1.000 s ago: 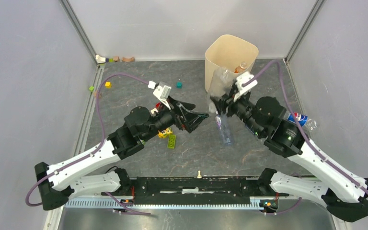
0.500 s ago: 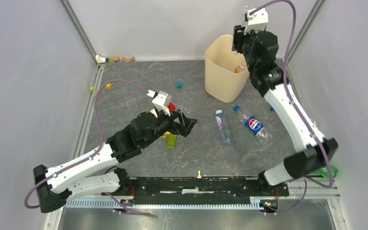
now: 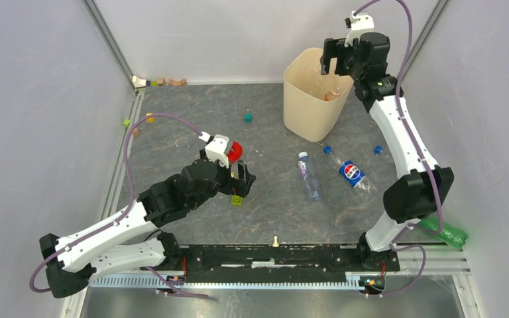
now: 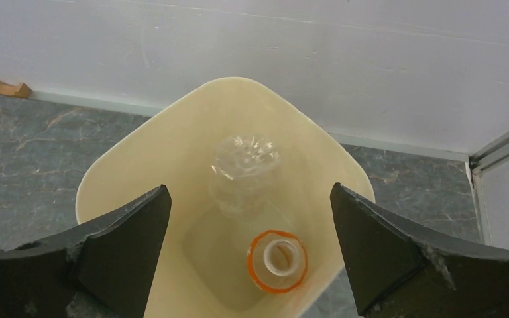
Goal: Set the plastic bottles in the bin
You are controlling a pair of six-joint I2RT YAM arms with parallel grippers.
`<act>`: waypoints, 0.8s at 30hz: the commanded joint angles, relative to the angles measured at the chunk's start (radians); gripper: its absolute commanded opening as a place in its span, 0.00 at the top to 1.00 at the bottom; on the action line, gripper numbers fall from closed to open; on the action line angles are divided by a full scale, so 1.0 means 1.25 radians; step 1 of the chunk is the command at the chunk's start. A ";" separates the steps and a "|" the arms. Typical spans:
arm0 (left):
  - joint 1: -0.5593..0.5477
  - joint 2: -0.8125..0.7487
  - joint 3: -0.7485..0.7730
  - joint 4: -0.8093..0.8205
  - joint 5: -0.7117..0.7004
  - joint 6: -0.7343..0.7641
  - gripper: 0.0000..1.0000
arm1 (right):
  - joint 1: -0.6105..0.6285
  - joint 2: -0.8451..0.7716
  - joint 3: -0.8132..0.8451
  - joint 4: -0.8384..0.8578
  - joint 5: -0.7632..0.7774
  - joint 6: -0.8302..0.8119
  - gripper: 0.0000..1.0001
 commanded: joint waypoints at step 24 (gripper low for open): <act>-0.004 -0.147 0.030 -0.273 -0.058 0.041 0.00 | -0.066 -0.445 -0.808 -0.062 -0.080 -0.046 0.02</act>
